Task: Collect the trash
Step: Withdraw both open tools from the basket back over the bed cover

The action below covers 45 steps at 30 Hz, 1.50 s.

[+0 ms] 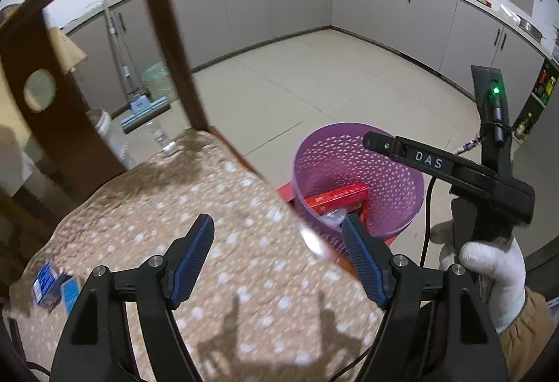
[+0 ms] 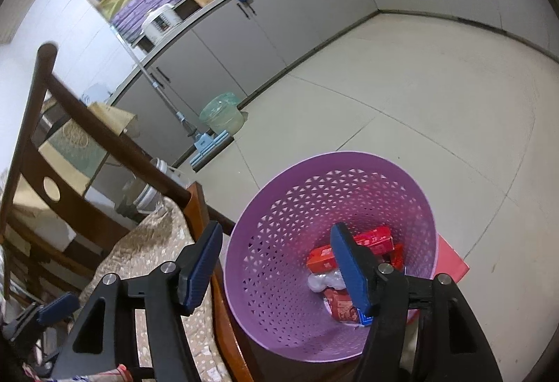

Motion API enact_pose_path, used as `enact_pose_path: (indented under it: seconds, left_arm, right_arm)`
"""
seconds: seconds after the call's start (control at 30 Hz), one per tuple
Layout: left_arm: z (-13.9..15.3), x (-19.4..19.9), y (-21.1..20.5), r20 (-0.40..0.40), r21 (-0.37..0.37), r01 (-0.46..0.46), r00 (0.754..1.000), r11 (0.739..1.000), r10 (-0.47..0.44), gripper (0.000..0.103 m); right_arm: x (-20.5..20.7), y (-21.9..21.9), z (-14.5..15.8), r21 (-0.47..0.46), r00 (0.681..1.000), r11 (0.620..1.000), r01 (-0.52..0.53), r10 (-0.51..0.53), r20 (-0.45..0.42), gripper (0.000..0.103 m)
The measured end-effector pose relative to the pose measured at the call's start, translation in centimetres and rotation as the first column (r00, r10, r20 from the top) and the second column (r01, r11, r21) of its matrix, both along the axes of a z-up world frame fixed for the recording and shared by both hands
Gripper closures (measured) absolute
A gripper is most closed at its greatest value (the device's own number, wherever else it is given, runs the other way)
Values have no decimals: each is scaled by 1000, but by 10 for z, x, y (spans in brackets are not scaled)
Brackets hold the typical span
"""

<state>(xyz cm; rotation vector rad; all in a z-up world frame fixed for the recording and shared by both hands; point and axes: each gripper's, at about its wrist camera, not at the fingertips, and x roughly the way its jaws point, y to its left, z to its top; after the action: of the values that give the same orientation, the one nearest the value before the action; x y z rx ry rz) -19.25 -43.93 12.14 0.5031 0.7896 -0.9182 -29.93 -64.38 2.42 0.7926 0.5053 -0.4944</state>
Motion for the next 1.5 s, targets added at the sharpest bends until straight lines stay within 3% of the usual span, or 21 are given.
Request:
enact_pose_path:
  seconds: [0.33,0.47,0.57,0.67,0.77,0.93,1.07,1.17,1.33,1.43,1.5]
  left_arm:
    - [0,19,101,-28,-38,-192,981,981,191,27]
    - [-6,42,150,-61,-49,-312,949,949,309,26]
    - [-16,58,194,-91,-50,-407,911,912,401,26]
    - [-25,66,228,-95,-42,-472,880,881,466,26]
    - [-37,75,256,-104,-30,-522,850,853,516,26]
    - [-56,89,297,-132,-21,-595,798,803,588,25]
    - [-74,95,318,-122,21,-628,771,778,625,23]
    - [-87,99,328,-143,42,-641,755,766,640,23]
    - [-99,100,338,-142,56,-648,748,759,649,22]
    - [-101,99,340,-142,39,-637,759,770,636,16]
    - [-104,97,339,-153,32,-620,772,784,617,4]
  right_arm:
    - [10,60,20,-212,999,977,-26,18,-38,31]
    - [16,93,25,-328,997,943,-48,23,-80,31]
    - [13,121,31,-425,995,904,-53,10,-103,31]
    - [-1,140,36,-463,997,886,-23,-16,-79,23]
    - [-19,153,34,-430,999,903,4,-25,-42,22]
    - [-18,159,20,-279,995,956,-89,76,-57,22]
    - [-2,178,14,-221,972,950,-222,198,-127,22]
    - [15,202,14,-193,935,922,-334,299,-191,22]
    - [37,237,13,-173,881,872,-458,420,-217,23]
    - [54,255,16,-168,857,846,-506,470,-213,28]
    - [65,263,16,-160,850,840,-518,486,-204,29]
